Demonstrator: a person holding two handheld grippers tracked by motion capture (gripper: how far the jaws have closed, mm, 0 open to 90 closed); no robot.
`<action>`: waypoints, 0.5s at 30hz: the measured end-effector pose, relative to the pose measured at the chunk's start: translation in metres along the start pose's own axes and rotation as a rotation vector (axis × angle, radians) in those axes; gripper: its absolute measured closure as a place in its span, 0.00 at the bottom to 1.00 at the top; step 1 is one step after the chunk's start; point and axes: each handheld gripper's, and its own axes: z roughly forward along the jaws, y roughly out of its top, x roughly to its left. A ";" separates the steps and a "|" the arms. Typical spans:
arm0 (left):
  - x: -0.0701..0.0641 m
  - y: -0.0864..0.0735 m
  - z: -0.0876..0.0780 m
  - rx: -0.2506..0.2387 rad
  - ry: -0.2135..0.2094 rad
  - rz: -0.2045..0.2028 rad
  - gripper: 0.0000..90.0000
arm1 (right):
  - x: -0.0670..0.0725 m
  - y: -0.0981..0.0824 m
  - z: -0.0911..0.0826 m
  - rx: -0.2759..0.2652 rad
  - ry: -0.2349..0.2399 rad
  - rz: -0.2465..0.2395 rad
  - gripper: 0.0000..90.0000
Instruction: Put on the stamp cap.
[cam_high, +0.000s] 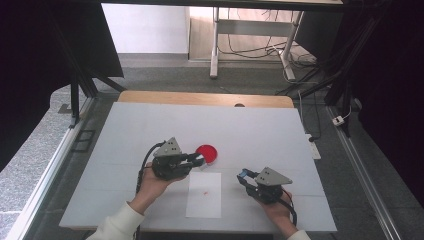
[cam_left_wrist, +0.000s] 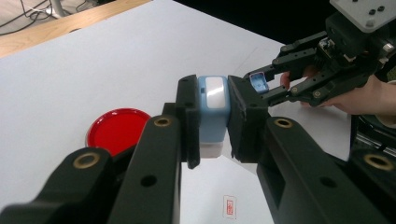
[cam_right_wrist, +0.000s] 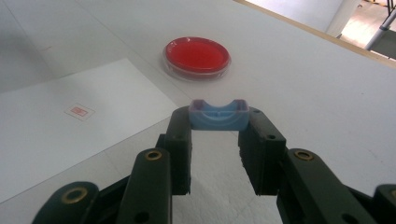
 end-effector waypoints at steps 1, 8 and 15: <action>0.000 0.000 0.000 -0.002 -0.006 -0.006 0.83 | 0.001 0.000 0.000 0.008 -0.009 -0.001 0.72; 0.001 0.001 0.002 -0.003 -0.009 -0.010 0.83 | 0.003 0.000 0.000 0.000 0.000 -0.005 0.72; -0.001 0.001 0.002 -0.005 -0.010 -0.012 0.83 | 0.005 0.001 0.002 -0.004 0.002 0.003 0.72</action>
